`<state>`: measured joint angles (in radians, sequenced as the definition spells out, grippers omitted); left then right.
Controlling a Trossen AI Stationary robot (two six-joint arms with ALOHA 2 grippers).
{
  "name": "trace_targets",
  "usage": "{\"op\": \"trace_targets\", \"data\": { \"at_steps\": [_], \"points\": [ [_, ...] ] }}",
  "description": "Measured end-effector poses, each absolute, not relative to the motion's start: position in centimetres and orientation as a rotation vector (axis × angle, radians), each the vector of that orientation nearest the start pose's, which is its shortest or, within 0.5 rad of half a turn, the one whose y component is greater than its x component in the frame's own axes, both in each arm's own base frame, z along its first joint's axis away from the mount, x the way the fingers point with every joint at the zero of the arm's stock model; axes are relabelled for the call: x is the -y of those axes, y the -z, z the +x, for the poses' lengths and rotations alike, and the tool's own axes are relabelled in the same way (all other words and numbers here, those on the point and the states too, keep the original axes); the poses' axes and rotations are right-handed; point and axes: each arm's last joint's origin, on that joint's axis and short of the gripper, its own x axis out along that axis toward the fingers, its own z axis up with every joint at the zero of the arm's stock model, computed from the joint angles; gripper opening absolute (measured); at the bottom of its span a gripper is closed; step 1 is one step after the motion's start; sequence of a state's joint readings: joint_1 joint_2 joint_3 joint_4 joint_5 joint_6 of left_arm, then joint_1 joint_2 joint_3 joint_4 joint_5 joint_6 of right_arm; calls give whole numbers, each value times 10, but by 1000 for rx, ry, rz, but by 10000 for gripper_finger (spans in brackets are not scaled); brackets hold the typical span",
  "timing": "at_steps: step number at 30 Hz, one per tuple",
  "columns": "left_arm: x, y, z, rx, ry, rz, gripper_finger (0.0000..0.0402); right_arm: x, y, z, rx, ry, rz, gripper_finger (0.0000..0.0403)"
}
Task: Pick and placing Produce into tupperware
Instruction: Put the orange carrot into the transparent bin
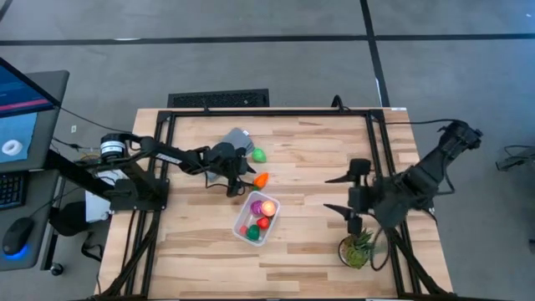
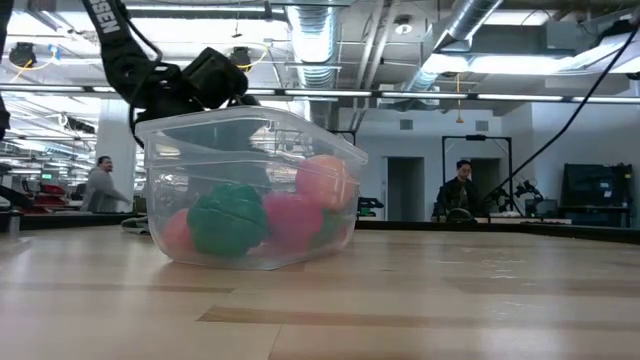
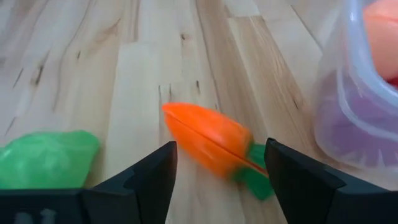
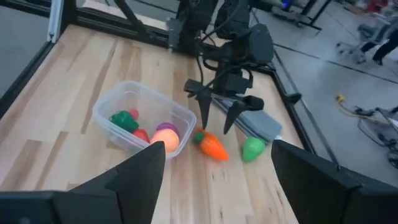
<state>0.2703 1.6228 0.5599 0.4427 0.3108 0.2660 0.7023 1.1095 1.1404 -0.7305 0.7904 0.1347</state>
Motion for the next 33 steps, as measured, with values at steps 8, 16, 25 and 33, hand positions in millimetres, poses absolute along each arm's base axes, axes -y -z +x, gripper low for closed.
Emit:
{"op": "trace_targets", "data": {
  "at_steps": [8,16,25,33],
  "points": [
    [-68,-133,281,-604,136,35,240,-138,-346,154,-477,162,-323,317],
    [-68,-132,282,-645,128,-10,268,-153,-346,138,-406,164,-338,317],
    [-68,-132,282,-650,82,-53,293,-161,-325,125,-356,202,-398,317],
    [-69,-133,282,-645,76,-62,298,-160,-310,121,-351,226,-407,317]
  ]
}}
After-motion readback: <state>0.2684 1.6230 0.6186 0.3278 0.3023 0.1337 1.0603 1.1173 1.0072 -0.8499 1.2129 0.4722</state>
